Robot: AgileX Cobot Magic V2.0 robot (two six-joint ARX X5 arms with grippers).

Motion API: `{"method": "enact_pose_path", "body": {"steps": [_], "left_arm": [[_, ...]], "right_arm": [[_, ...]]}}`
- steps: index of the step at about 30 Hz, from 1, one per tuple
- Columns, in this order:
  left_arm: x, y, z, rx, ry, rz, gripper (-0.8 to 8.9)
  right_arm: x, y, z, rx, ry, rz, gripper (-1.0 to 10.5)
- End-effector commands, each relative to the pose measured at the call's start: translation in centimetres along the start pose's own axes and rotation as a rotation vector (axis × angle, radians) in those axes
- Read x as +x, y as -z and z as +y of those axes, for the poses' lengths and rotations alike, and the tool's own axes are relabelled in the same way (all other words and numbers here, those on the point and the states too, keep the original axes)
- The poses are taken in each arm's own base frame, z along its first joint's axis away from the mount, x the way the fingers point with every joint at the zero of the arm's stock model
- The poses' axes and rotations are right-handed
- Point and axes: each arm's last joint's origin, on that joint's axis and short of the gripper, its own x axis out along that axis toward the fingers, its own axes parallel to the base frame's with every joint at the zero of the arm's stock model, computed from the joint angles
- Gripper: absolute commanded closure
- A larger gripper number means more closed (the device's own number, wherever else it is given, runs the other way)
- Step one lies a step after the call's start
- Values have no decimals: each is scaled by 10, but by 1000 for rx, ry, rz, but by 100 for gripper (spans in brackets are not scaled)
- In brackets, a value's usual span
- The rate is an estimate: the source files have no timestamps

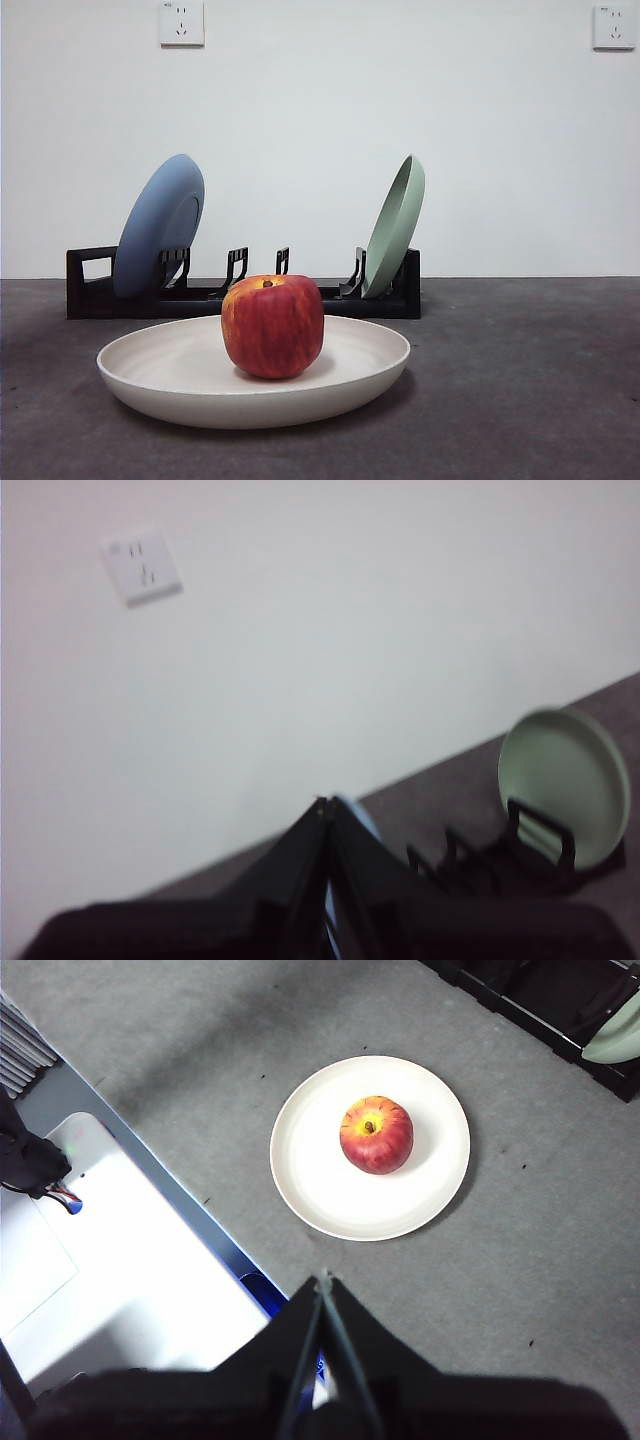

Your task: Take the yellow plate from the plate rack,put the plate on the table,take the apple from the table,put the apple in the plate

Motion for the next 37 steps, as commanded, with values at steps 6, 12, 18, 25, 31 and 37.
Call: {"method": "enact_pose_path", "body": {"steps": [6, 12, 18, 25, 31, 37], "left_arm": [[1, 109, -24, -156, -26, 90, 817], [-4, 159, -35, -223, -72, 165, 817], [-6, 186, -40, -284, -98, 193, 817], [-9, 201, -44, -325, -105, 245, 817], [-9, 201, -44, -343, -98, 238, 817], [-8, 202, -43, -344, -103, 251, 817]], "right_arm": [[1, 2, 0, 6, 2, 25, 945], [1, 2, 0, 6, 2, 25, 945], [1, 2, 0, 6, 2, 25, 945], [1, 2, 0, 6, 2, 25, 945], [1, 2, 0, 6, 2, 25, 945], [1, 2, 0, 6, 2, 25, 945]]}}
